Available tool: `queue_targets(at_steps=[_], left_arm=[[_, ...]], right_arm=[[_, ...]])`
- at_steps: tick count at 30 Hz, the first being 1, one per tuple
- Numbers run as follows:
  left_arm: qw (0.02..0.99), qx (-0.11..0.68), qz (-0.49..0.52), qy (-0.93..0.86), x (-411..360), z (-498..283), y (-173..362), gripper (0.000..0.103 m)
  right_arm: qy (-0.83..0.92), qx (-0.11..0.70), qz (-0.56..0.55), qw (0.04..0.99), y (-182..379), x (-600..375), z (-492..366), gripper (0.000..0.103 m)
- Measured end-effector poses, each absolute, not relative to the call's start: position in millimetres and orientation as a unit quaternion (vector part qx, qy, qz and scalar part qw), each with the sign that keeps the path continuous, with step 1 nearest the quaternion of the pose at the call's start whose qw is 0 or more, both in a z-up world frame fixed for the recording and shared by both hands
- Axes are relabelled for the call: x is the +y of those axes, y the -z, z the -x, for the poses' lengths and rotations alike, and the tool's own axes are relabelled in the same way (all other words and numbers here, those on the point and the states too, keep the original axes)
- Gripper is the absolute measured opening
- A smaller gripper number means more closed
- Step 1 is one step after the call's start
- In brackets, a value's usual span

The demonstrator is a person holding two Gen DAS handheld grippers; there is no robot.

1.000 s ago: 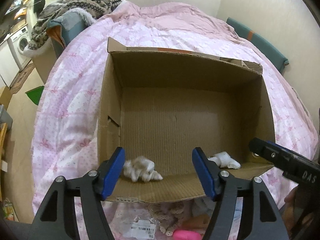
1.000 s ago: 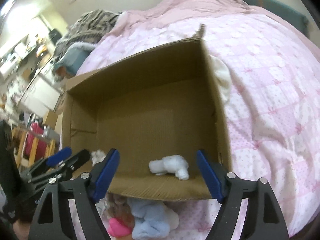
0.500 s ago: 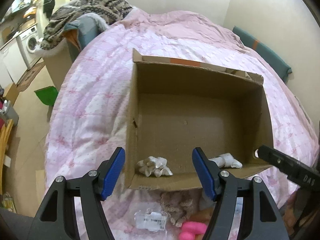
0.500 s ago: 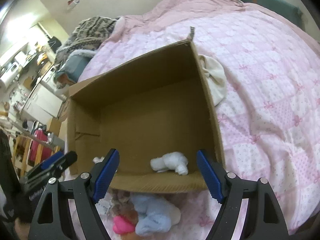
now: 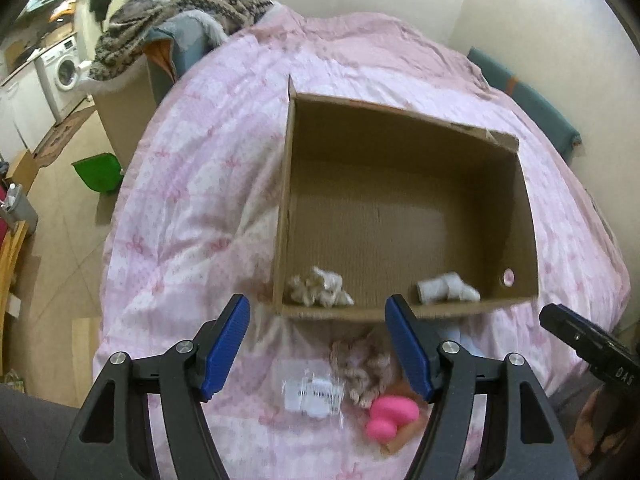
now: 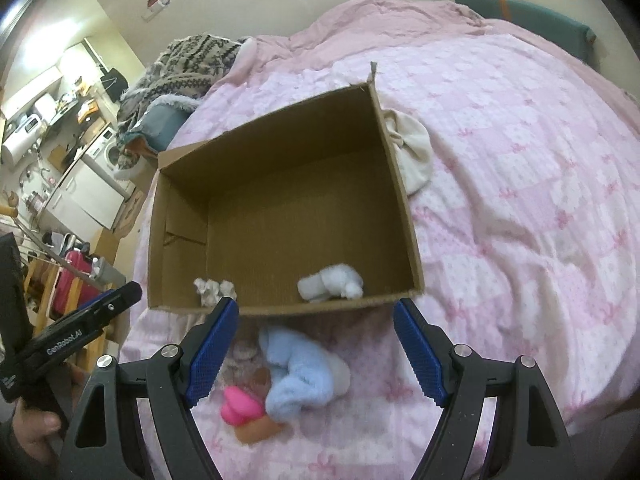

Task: Organize soft objects
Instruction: 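Move the left gripper back to the clear plastic bag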

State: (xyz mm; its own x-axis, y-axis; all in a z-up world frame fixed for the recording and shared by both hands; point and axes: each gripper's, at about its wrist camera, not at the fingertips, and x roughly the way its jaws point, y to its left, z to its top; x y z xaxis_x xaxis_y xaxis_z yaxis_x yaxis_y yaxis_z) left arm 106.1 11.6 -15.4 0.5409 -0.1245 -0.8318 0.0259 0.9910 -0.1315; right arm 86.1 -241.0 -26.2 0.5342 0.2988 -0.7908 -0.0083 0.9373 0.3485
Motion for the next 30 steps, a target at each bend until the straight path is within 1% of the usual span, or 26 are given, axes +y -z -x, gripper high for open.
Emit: queue_targets(at_steps=[9, 16, 21, 26, 30], left_arm=[[0.869, 0.489, 0.062, 0.039, 19, -93, 19, 0.068], [0.853, 0.517, 0.066, 0.026, 25, -98, 34, 0.068], [0.838, 0.541, 0.068, 0.014, 29, -104, 46, 0.068], [0.806, 0.585, 0.088, -0.008, 42, -109, 71, 0.068], [0.772, 0.629, 0.09, 0.014, 33, -111, 97, 0.067]], right_arm=[[-0.091, 0.489, -0.136, 0.857, 33, -240, -71, 0.084], [-0.105, 0.503, -0.124, 0.849, 40, -229, -69, 0.084], [-0.104, 0.524, -0.136, 0.835, 51, -227, -74, 0.084], [-0.095, 0.541, -0.152, 0.822, 62, -231, -79, 0.084], [-0.088, 0.548, -0.159, 0.817, 67, -234, -82, 0.084]])
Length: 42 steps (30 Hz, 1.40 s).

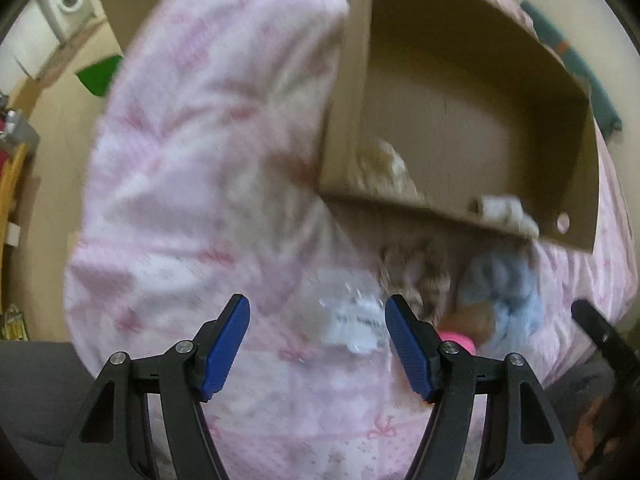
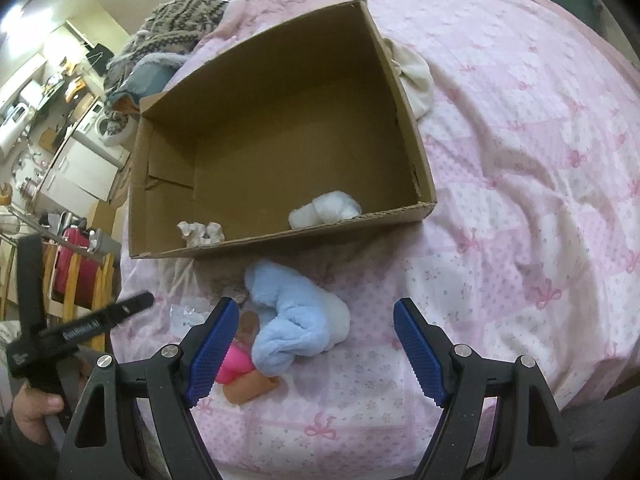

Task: Organize soft objects
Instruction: 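Move the left gripper back to the clear plastic bag, then grasp the plastic bag with the left gripper while the right gripper grasps the blue scrunchie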

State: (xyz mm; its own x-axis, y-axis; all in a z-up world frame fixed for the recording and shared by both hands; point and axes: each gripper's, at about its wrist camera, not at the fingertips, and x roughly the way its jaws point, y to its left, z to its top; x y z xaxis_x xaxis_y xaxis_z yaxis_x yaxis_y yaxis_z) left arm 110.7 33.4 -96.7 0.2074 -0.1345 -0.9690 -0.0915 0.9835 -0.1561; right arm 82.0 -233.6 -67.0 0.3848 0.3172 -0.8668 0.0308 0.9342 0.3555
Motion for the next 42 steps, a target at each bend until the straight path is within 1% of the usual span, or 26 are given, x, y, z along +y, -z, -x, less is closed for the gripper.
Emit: queue_targets(at_steps=[6, 11, 13, 14, 15, 17, 20, 21, 24, 33, 38, 42], left_arm=[[0.748, 0.662, 0.044, 0.037, 4, -113, 124, 0.067], [0.735, 0.677, 0.035, 0.036, -2, -115, 138, 0.066], [0.737, 0.674, 0.035, 0.039, -2, -116, 138, 0.054], [0.738, 0.673, 0.036, 0.04, -1, -116, 137, 0.045], [0.739, 0.672, 0.038, 0.041, 0, -115, 137, 0.039], [0.74, 0.67, 0.04, 0.04, 4, -114, 135, 0.033], [0.74, 0.669, 0.056, 0.042, 12, -113, 130, 0.029], [0.74, 0.668, 0.06, 0.044, 17, -114, 128, 0.025], [0.748, 0.658, 0.07, 0.045, 24, -102, 115, 0.022], [0.784, 0.616, 0.053, 0.049, 25, -75, 65, 0.022], [0.793, 0.605, 0.048, 0.051, 16, -65, 58, 0.022], [0.792, 0.605, 0.056, 0.049, 16, -68, 61, 0.022]], right_arm=[[-0.083, 0.556, -0.167, 0.81, 73, -235, -86, 0.084], [-0.079, 0.561, -0.167, 0.807, 76, -236, -87, 0.084], [-0.077, 0.562, -0.169, 0.806, 77, -237, -87, 0.084], [-0.077, 0.563, -0.17, 0.805, 78, -237, -88, 0.084], [-0.077, 0.563, -0.17, 0.805, 78, -237, -88, 0.084], [-0.078, 0.564, -0.168, 0.805, 78, -236, -89, 0.084], [-0.077, 0.565, -0.164, 0.805, 80, -234, -89, 0.084], [-0.077, 0.565, -0.164, 0.805, 80, -234, -89, 0.084], [-0.075, 0.566, -0.162, 0.805, 80, -234, -89, 0.084], [-0.091, 0.561, -0.192, 0.8, 77, -239, -85, 0.084], [-0.108, 0.577, -0.212, 0.781, 85, -236, -87, 0.084], [-0.104, 0.608, -0.213, 0.758, 103, -228, -95, 0.084]])
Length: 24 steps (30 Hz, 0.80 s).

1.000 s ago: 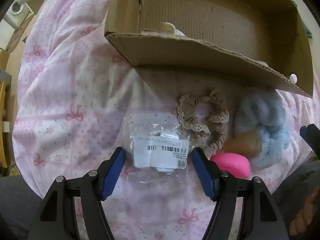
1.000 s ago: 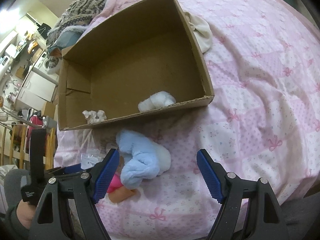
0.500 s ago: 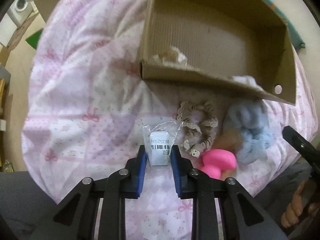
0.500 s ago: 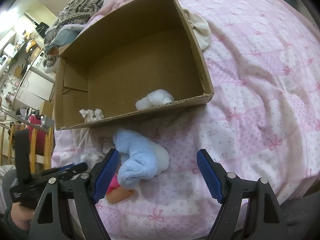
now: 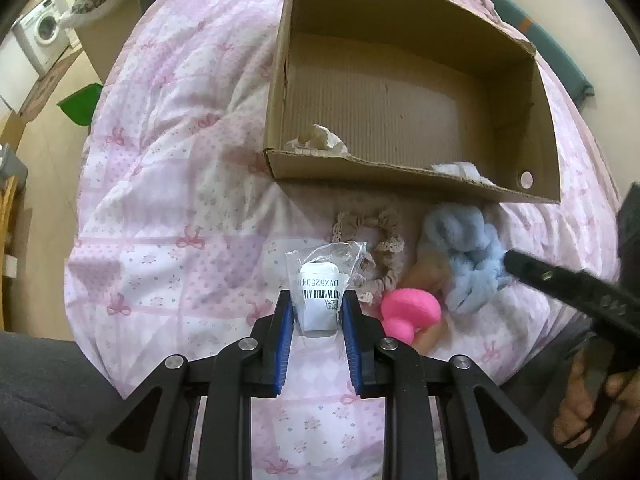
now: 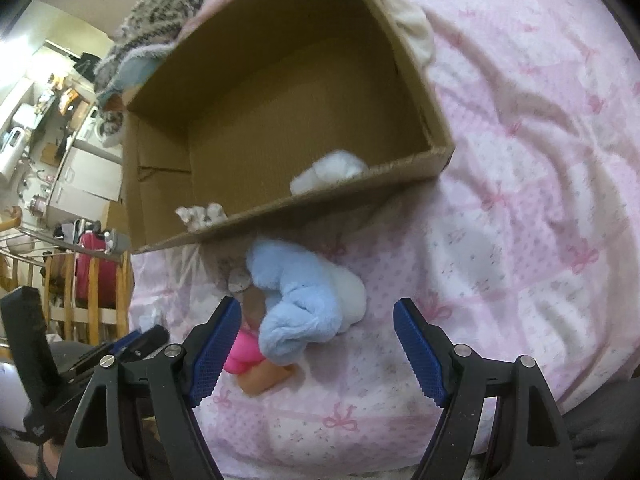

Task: Organize soft objects
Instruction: 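Grasp the plastic bag with the left gripper while the right gripper grasps the blue scrunchie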

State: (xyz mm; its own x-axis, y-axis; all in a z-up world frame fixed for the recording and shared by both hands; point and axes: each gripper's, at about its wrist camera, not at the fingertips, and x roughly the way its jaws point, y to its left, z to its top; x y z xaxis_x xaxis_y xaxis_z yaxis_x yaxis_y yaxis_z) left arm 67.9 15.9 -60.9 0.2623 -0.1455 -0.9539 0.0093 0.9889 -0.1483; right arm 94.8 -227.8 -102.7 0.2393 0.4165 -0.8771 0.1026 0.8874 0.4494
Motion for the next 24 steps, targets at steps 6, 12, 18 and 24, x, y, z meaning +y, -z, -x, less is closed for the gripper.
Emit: queue_targets(at_steps=[6, 12, 18, 24], left_arm=[[0.785, 0.614, 0.069, 0.045, 17, -74, 72, 0.022], [0.784, 0.615, 0.07, 0.044, 14, -77, 74, 0.022], [0.784, 0.616, 0.067, 0.04, 13, -81, 78, 0.022], [0.791, 0.607, 0.064, 0.033, 16, -82, 79, 0.022]], right_arm=[[-0.099, 0.644, -0.158, 0.742, 125, -203, -106, 0.084], [-0.102, 0.652, -0.111, 0.744, 133, -181, -112, 0.064], [-0.095, 0.651, -0.094, 0.747, 135, -182, -111, 0.041], [-0.103, 0.632, -0.087, 0.764, 119, -189, -102, 0.029]])
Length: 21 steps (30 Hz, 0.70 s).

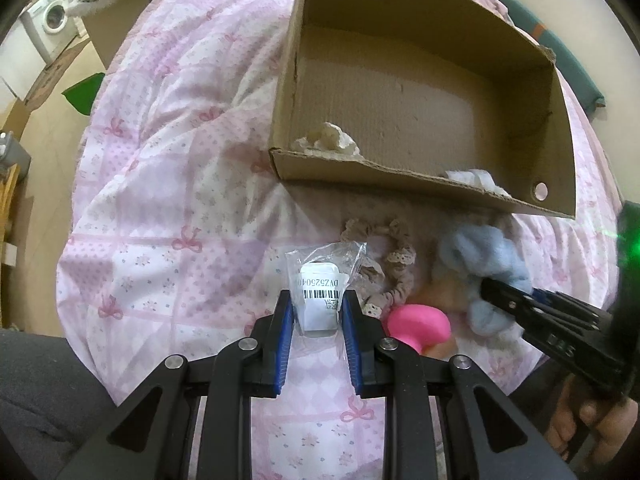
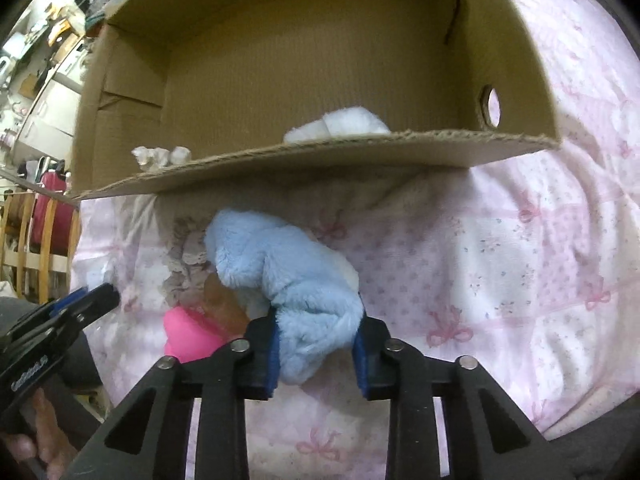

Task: Organize soft objects
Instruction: 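Grasp the plastic bag with the left gripper while the right gripper grasps the blue scrunchie, then carry the bag and blue scrunchie into the box and open both grippers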

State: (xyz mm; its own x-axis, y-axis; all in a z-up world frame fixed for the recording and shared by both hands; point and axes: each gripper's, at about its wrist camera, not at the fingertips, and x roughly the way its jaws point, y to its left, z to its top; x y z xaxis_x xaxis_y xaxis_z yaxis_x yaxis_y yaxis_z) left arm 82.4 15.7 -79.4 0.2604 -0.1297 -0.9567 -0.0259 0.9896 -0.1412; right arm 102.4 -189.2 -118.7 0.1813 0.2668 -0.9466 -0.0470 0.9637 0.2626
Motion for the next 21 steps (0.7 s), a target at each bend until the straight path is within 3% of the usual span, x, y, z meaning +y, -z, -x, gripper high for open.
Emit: queue_targets(at_steps=[12, 21], left_arm=[[0.805, 0.59, 0.06, 0.016, 24, -78, 71, 0.022], [0.835, 0.546, 0.069, 0.019, 34, -62, 30, 0.022]], right_arm=[[-0.086, 0.603, -0.119, 0.784, 95, -221, -82, 0.029], [-0.123, 0.553, -0.181, 0.804, 53, -231, -57, 0.029]])
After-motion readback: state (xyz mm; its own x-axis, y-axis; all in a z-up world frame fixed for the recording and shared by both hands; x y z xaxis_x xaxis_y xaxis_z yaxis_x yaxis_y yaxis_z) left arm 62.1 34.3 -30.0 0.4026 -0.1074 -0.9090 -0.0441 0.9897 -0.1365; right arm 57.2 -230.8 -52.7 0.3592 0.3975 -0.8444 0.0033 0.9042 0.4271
